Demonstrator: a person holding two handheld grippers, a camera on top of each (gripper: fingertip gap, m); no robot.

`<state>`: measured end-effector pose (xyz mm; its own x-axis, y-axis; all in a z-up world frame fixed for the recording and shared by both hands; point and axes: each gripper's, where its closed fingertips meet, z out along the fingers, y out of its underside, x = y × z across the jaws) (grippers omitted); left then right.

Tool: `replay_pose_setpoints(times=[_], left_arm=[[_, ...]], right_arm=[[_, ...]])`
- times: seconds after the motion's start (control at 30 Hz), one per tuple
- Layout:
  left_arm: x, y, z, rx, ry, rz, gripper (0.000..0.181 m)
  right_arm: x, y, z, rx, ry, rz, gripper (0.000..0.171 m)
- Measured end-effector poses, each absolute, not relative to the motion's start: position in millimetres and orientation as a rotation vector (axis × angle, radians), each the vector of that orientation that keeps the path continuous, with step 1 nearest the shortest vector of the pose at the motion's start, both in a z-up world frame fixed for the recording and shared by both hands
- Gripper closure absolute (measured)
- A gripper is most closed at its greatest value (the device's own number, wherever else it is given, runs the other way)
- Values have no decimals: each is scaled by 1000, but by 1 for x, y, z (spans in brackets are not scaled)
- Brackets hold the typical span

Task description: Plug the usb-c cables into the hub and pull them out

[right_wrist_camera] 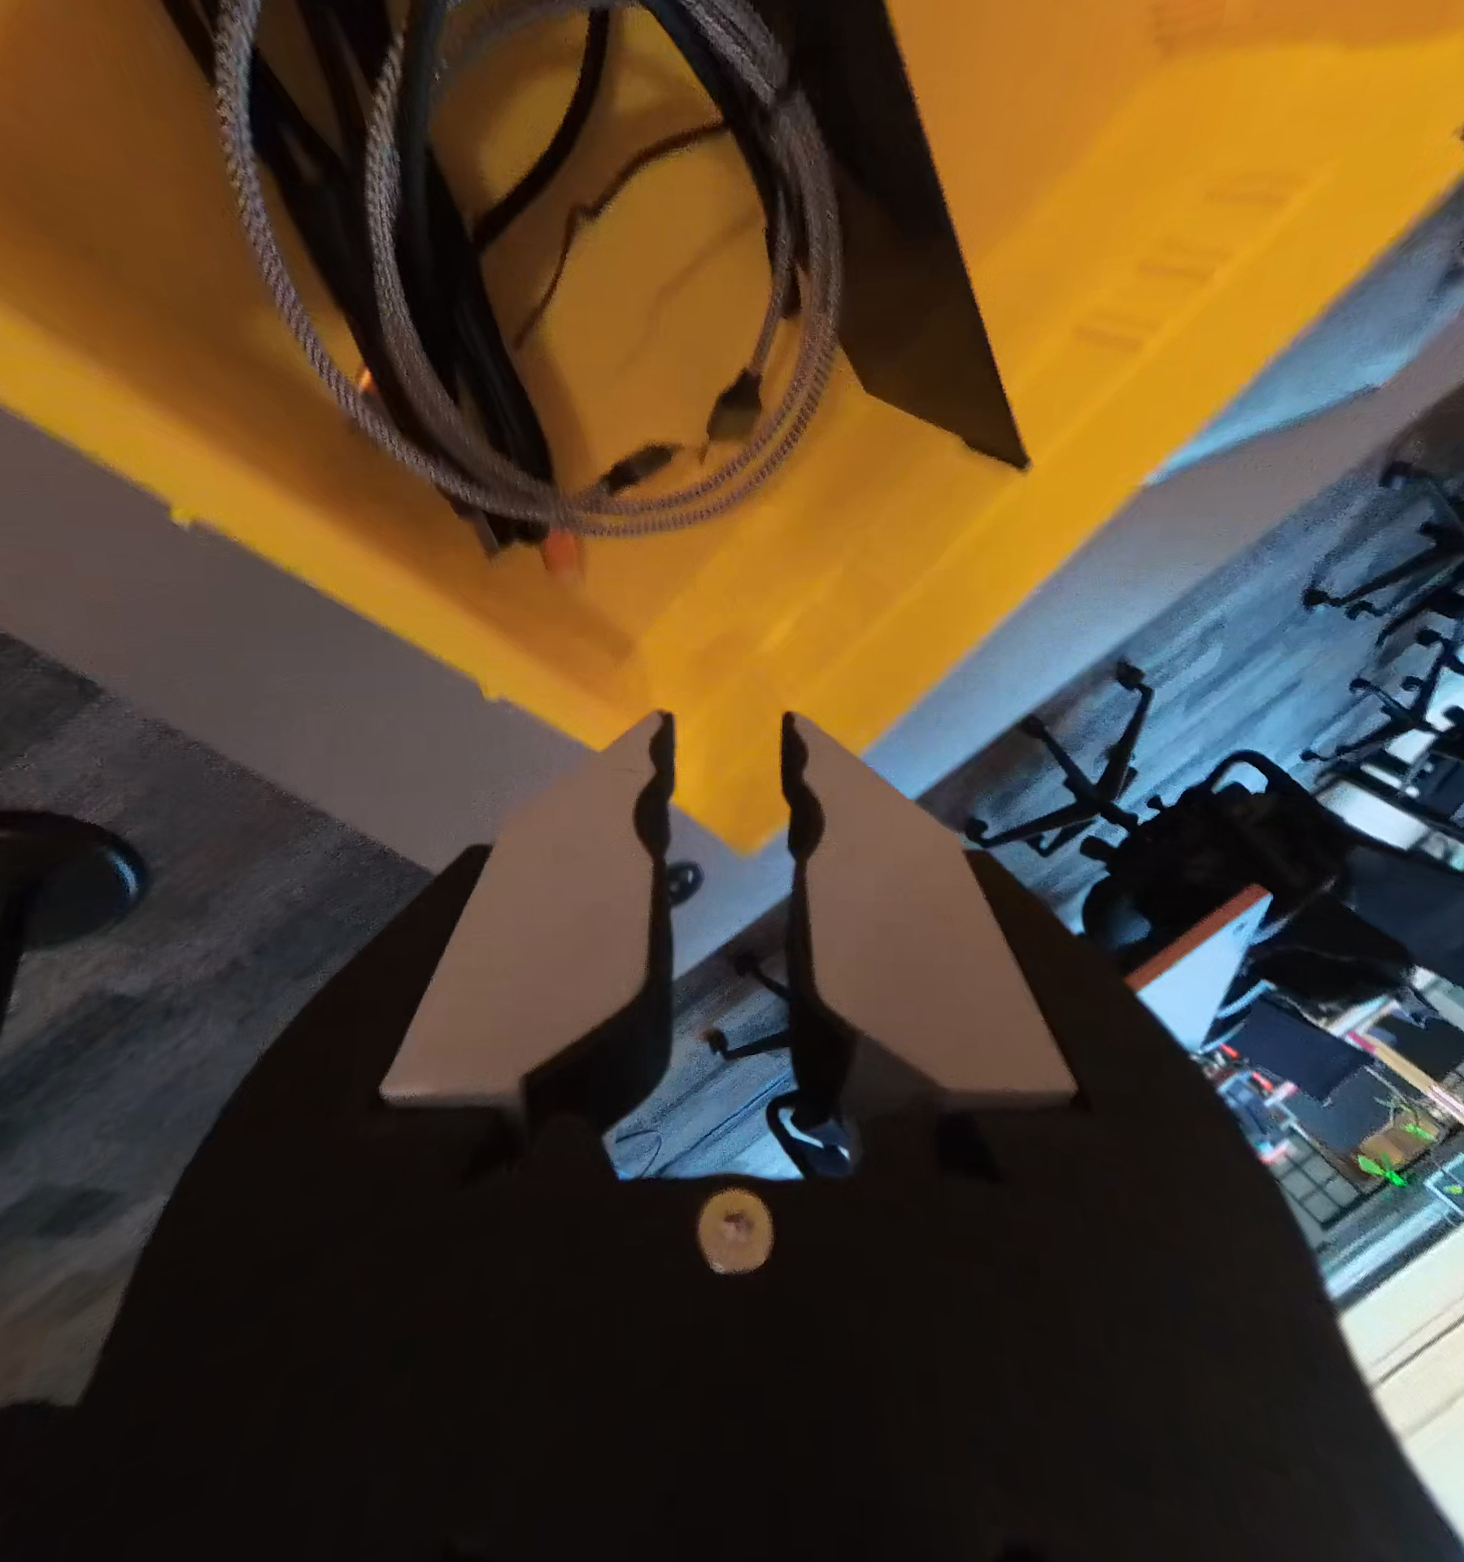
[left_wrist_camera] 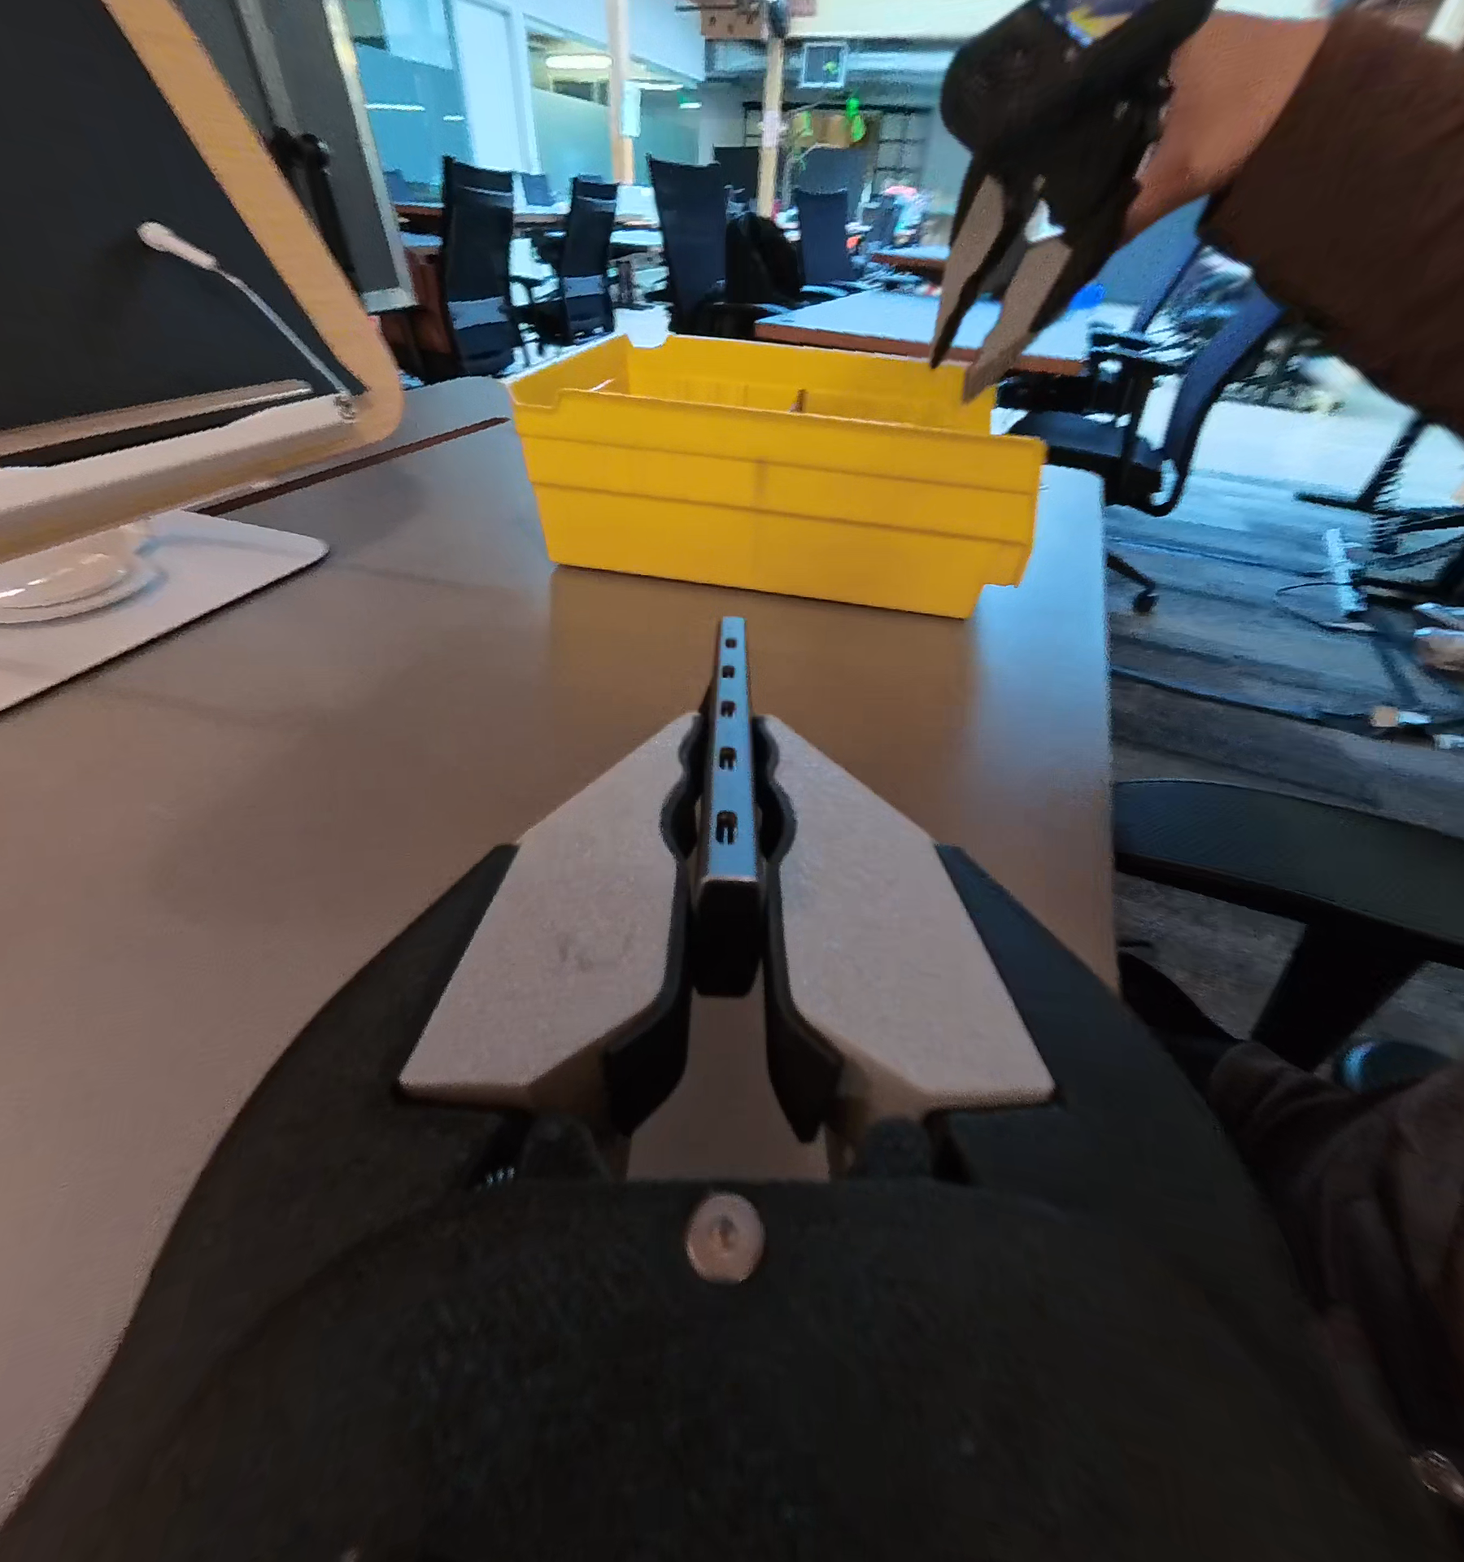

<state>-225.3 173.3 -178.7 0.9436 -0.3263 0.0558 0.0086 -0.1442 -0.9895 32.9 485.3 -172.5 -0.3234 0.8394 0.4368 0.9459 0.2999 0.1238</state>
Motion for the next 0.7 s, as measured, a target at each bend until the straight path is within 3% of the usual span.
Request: replay_pose_setpoints(times=[0.03,0.13,0.27,0.53,0.57,0.63,0.7], left_arm=[[-221,172,-177,-1682,255,-335,174],[-210,169,-173,-1652,284,-428,174],[-204,165,-166,-1603,288,-511,174],[-187,158,-164,-1581,393,-492,174],[-183,157,-163,-1575,417,-494,174],[-179,155,-162,-1566,440,-487,173],[-181,156,-164,-1580,433,-461,174]], right_arm=[[37,483,-160,-1618,-2256,-526,154],[19,457,-124,-1562,-2161,-359,144],[-46,359,-103,-1296,-2196,57,141],[-166,185,-142,-930,-2314,507,133],[-175,178,-153,-923,-2344,500,135],[-183,171,-175,-912,-2438,473,157],[-184,169,-188,-913,-2523,465,160]])
